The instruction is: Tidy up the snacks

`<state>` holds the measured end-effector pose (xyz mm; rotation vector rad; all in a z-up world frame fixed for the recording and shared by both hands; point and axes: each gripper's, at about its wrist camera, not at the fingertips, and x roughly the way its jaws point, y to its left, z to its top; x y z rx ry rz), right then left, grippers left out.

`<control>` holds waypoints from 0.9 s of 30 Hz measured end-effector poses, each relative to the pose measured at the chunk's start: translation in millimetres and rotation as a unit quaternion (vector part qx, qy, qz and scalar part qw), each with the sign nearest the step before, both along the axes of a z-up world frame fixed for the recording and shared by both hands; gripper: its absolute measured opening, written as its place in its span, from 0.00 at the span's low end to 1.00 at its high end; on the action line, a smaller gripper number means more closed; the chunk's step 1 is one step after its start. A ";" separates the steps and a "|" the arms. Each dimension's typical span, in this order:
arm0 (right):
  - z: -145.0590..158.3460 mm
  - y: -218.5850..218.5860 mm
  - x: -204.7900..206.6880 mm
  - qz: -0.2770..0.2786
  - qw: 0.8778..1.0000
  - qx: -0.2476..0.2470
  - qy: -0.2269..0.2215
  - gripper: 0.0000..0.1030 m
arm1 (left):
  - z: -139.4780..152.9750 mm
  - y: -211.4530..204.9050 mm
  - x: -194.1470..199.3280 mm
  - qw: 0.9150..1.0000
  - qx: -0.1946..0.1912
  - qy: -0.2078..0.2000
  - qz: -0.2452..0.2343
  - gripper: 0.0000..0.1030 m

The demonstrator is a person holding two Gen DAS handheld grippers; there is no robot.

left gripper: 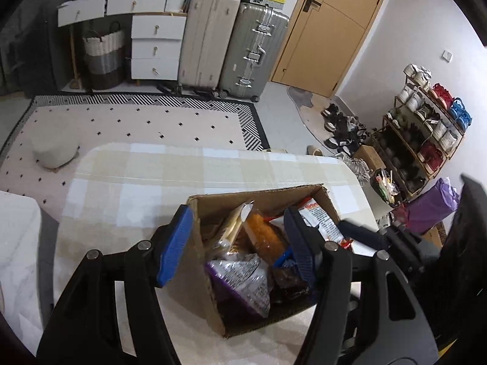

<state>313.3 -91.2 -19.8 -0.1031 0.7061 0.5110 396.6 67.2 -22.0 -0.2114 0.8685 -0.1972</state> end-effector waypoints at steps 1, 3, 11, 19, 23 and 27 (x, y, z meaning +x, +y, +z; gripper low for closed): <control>6.5 -2.7 -2.6 -0.004 1.000 0.009 -0.006 0.63 | 3.5 1.9 -5.7 1.000 0.005 -0.003 0.003 0.62; 19.6 -9.9 -10.8 -0.013 0.999 0.028 -0.020 0.63 | 10.8 5.1 -19.3 1.000 0.013 -0.011 0.010 0.62; 73.2 -46.3 -70.9 -0.057 0.991 0.083 -0.089 0.75 | 58.9 14.4 -109.8 0.994 0.034 -0.092 0.049 0.76; 104.1 -66.3 -167.9 -0.066 0.978 0.107 -0.165 0.87 | 106.4 -3.3 -221.9 0.982 0.051 -0.171 0.059 0.82; 110.5 -76.4 -216.6 -0.066 0.972 0.124 -0.187 0.93 | 123.1 -13.4 -273.2 0.978 0.041 -0.194 0.059 0.86; 113.1 -84.9 -257.1 -0.073 0.967 0.143 -0.197 0.95 | 133.1 -22.3 -329.5 0.973 0.043 -0.217 0.069 1.00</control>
